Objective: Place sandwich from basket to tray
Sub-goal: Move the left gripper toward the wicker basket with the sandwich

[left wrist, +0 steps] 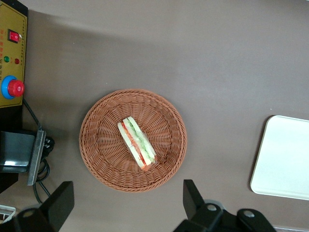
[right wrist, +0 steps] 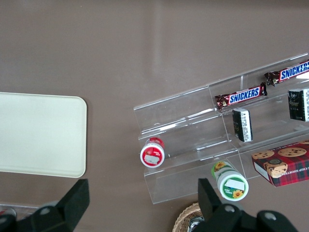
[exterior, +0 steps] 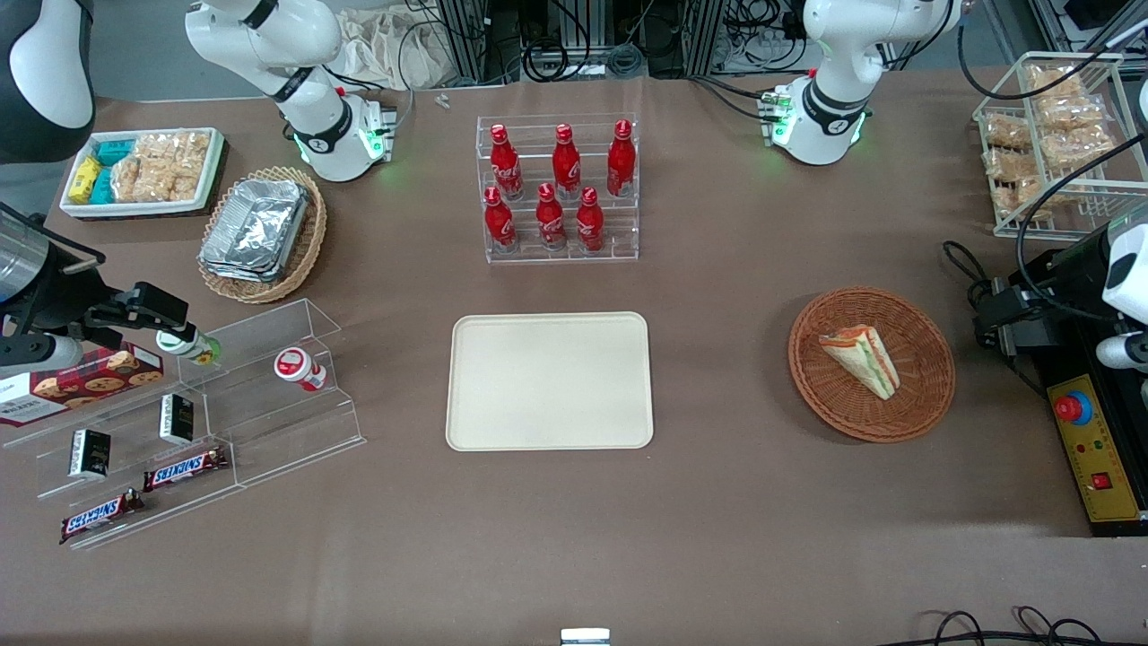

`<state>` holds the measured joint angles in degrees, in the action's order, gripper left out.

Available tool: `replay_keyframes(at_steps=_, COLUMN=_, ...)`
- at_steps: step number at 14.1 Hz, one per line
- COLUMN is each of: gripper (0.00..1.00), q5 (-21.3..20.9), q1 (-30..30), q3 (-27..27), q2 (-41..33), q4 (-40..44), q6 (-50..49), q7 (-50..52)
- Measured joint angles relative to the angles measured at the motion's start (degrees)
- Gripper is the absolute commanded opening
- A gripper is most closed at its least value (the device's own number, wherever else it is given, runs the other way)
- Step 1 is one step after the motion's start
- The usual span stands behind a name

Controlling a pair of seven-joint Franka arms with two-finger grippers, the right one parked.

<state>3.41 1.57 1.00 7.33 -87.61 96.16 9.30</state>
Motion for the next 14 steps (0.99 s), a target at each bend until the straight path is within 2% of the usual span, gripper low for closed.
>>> replay_keyframes(at_steps=10, gripper=1.00, q5=-1.2, q1=0.3, q3=0.0, q2=0.5, q4=-0.4, q6=-0.1, q7=0.0)
replay_keyframes(at_steps=14, gripper=1.00, q5=-1.5, q1=0.3, q3=0.0, q2=-0.1, q4=-5.0, q6=1.5, q7=0.0)
